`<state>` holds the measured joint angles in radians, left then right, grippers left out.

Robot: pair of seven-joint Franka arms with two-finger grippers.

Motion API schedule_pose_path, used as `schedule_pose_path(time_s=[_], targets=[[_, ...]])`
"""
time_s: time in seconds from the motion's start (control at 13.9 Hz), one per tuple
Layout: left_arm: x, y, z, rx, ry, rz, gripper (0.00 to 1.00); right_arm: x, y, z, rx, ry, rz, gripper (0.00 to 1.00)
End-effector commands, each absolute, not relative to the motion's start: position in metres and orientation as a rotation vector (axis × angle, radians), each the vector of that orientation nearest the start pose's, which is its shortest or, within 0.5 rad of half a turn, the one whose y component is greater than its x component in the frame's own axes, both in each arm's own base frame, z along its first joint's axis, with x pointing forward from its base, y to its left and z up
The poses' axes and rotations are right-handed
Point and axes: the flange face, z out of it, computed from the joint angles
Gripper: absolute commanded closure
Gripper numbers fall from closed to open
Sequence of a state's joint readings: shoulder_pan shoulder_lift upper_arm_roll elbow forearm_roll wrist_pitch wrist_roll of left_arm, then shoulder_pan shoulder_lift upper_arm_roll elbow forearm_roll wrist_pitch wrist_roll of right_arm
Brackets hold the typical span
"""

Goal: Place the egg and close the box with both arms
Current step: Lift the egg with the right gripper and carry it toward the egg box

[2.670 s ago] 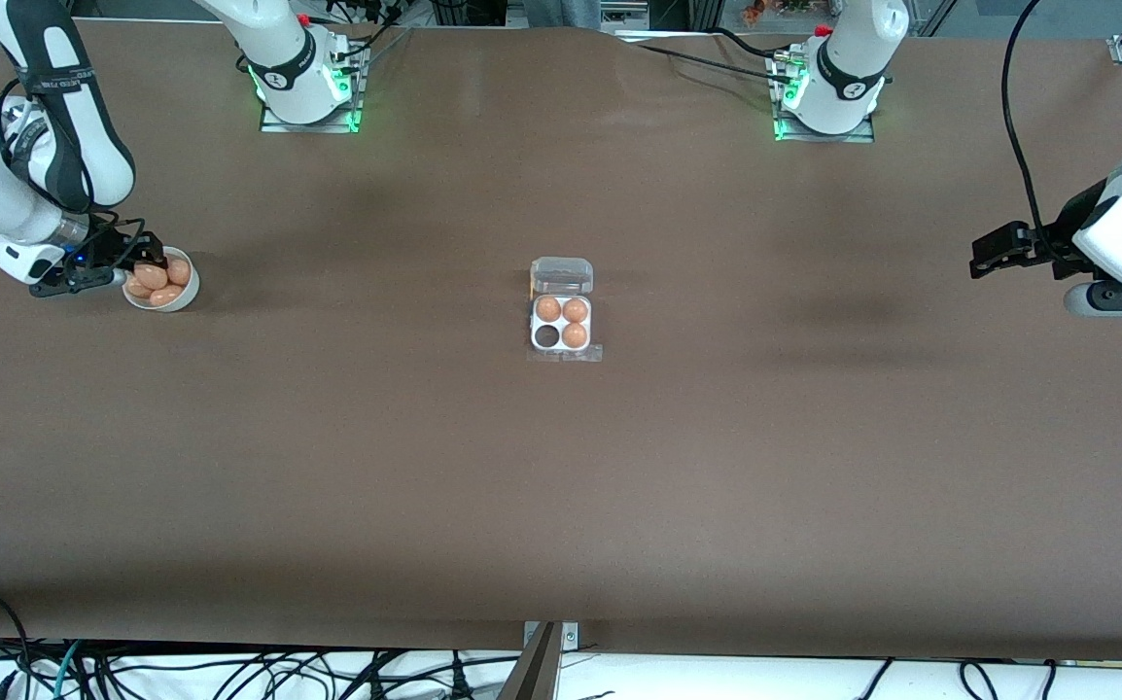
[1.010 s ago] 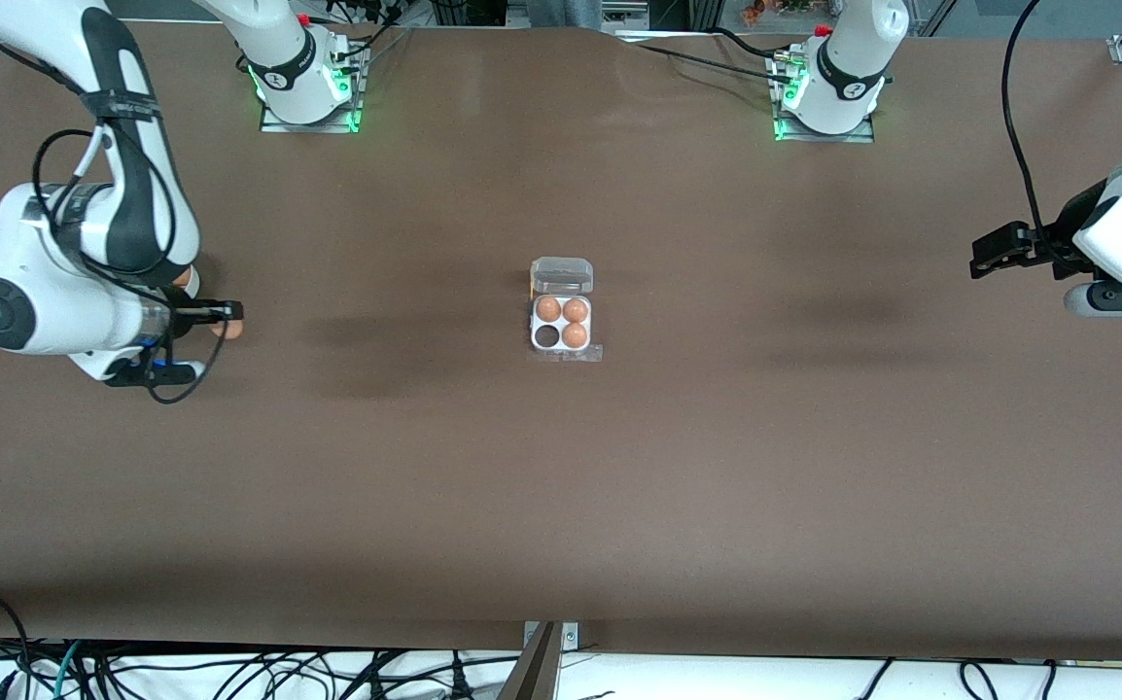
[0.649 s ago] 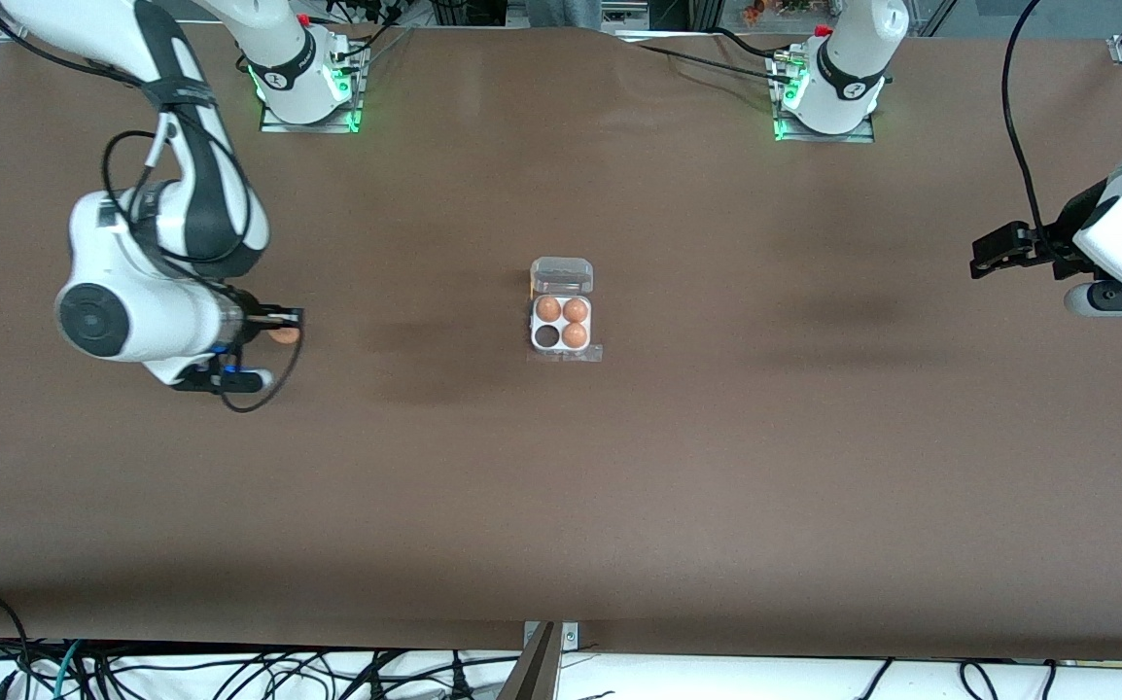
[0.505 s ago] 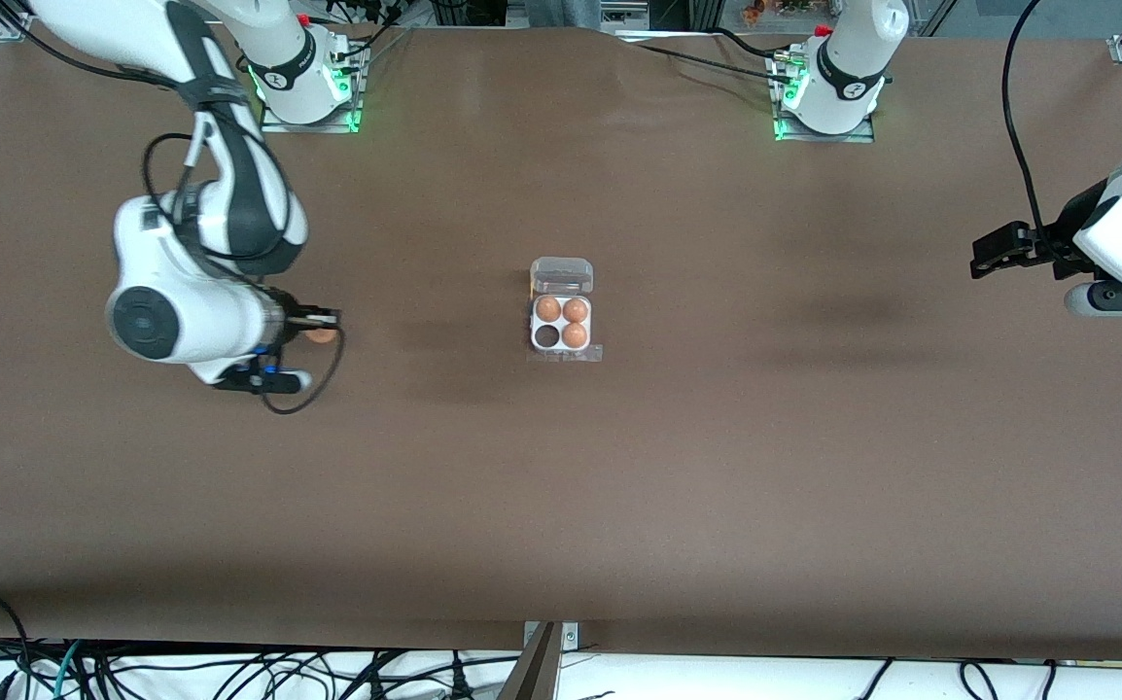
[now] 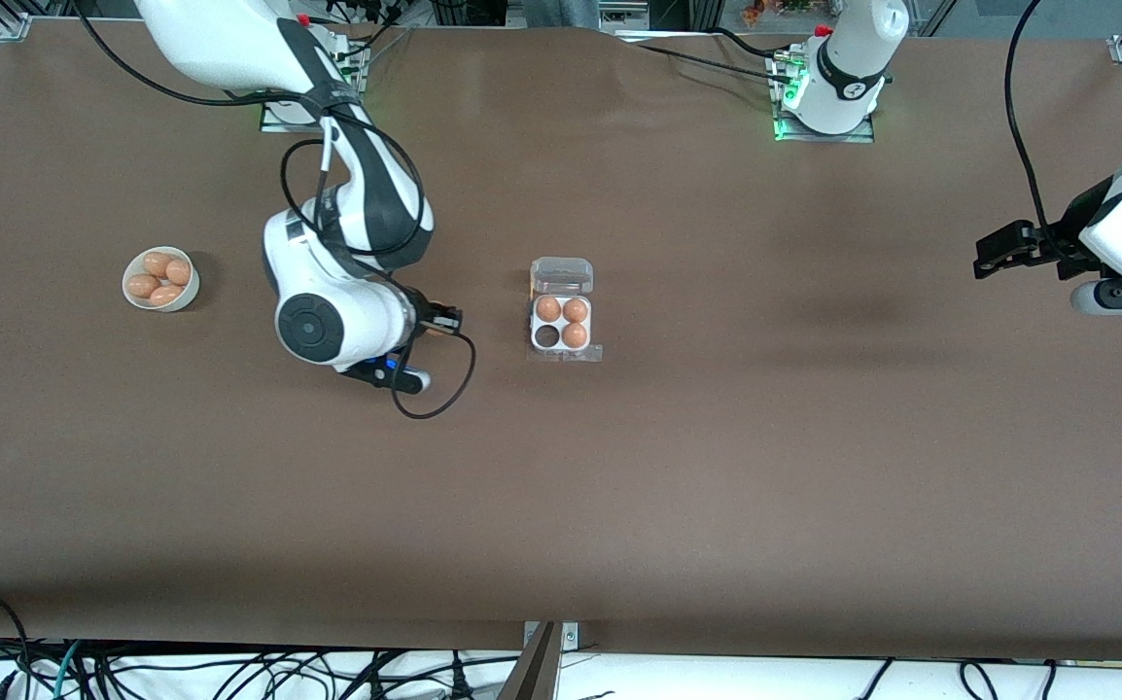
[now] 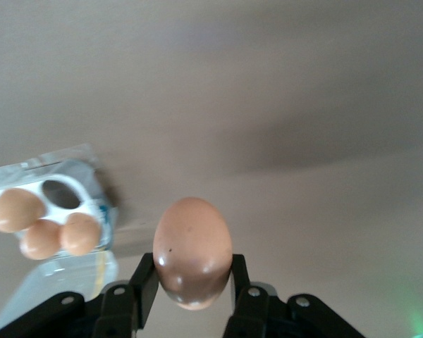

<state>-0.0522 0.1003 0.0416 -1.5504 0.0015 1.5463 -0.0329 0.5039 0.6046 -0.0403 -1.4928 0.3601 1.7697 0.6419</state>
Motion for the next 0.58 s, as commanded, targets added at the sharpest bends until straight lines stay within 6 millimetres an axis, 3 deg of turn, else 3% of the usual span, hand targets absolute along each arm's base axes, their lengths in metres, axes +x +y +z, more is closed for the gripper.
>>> schedule_pose_path(time_s=[0.0,0.22,0.51], targets=[[0.581,-0.004,0.581,-3.116,-0.014,0.169,0.00,0.598,0.353,0.306,-2.859,0.560,0.684,0.60],[0.581,-0.004,0.581,-3.116,-0.014,0.169,0.00,0.609,0.371,0.312,-2.715,0.666,0.715,0.60],[0.582,-0.004,0.580,-3.115,-0.014,0.172,0.00,0.615,0.380,0.298,-2.545,0.804,0.762,0.60]])
